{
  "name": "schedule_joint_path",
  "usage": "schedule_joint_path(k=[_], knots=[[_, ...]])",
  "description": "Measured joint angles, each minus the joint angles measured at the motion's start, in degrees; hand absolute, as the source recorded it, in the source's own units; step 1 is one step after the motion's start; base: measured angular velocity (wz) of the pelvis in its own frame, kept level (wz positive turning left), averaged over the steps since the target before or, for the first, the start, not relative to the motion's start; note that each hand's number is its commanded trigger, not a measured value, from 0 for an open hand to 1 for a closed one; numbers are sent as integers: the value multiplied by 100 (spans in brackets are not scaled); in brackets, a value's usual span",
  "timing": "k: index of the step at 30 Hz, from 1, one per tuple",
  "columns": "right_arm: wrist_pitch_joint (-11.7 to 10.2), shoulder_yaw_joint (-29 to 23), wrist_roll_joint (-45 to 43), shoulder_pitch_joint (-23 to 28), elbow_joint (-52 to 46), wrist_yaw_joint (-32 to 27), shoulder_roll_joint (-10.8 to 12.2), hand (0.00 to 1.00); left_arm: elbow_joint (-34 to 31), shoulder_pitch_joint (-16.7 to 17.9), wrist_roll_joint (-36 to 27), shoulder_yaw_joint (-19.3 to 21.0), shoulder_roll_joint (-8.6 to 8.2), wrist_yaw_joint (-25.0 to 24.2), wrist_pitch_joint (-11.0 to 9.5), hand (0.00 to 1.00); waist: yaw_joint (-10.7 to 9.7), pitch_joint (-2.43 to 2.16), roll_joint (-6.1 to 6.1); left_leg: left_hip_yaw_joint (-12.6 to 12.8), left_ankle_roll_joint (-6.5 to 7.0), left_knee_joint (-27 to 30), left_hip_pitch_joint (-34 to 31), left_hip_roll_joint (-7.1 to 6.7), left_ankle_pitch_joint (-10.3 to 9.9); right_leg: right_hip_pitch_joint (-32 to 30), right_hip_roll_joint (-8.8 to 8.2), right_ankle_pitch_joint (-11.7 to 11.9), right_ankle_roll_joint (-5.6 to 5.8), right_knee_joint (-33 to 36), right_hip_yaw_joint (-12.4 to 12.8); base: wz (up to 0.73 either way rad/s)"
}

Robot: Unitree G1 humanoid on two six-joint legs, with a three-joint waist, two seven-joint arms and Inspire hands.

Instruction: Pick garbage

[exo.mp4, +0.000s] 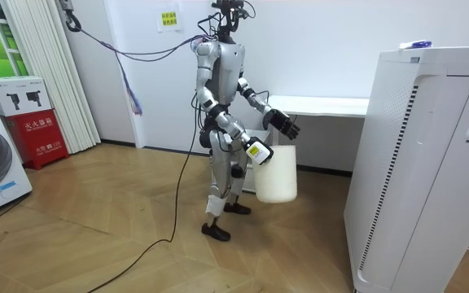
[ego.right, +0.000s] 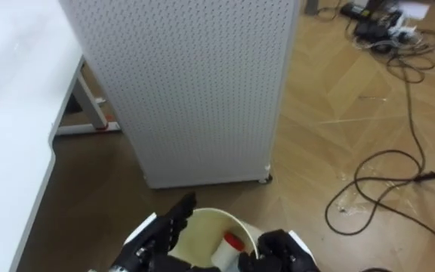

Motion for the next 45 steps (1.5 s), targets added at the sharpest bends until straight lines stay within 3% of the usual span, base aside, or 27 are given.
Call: schedule_joint_path(k=[2, 6, 13, 17, 19, 20, 23, 26, 37, 45], knots=[[-21, -123, -1, 230, -211, -32, 1, 100, -295, 112, 97, 135, 7, 65, -33, 0, -13, -33, -35, -15, -13, -85, 138, 1, -8, 130, 24, 37, -2, -119, 57, -22], [-25, -441, -28, 767, -658, -206, 1, 100, -952, 385, 242, 282, 57, 241, -76, 0, -36, -55, -66, -55, -45, -310, 536, -14, -26, 564, 45, 127, 18, -488, 91, -10], [-25, -623, -72, 1042, -822, -214, 0, 100, -1610, 426, 480, 834, 50, 420, -150, 0, 4, -71, -60, -45, -91, -384, 869, 8, -141, 800, 110, 210, 30, -638, 383, -26], [-25, -662, -56, 1086, -895, -205, 2, 100, -1762, 439, 706, 1009, 41, 855, -169, 0, 59, -72, -53, -23, -119, -448, 1153, 7, -231, 846, 116, 216, 42, -515, 404, -45], [-24, -664, -56, 1086, -938, -205, 1, 100, -1850, 438, 844, 1126, 40, 1038, -169, 0, 179, -71, -53, 166, -128, -448, 1273, 36, -289, 797, 121, 216, 44, -419, 361, -67], [-24, -665, -51, 1086, -1030, -209, -6, 100, -1966, 438, 863, 1190, 47, 1197, -177, 0, 289, -67, -38, 243, -138, -443, 1334, 58, -352, 741, 124, 225, 53, -387, 293, -89], [-24, -688, -67, 1084, -1172, -142, -14, 100, -2112, 439, 1193, 1469, 43, 1526, -254, 0, 472, -75, 15, 222, -143, -349, 1462, 98, -549, 675, 20, 282, 43, -229, -337, -78], [-25, -701, -66, 1085, -1202, -119, -9, 100, -2369, 439, 1444, 1660, 47, 1799, -255, 0, 442, -87, 43, 159, -128, -286, 1477, 103, -620, 683, -42, 314, 56, -221, -588, -27], [-24, -693, -66, 1089, -1251, -87, -14, 100, -2587, 448, 1663, 1661, 42, 2535, -269, 0, 463, -77, 8, 100, -133, -496, 1670, 81, -614, 806, -63, 321, 61, -343, -888, -3], [-24, -791, -287, 1183, -1251, -71, -10, 100, -2737, 450, 1766, 1768, 43, 2805, -269, 0, 461, -79, -42, -129, -138, -561, 1758, 92, -612, 1085, -43, 330, 73, -621, -1091, 11]])
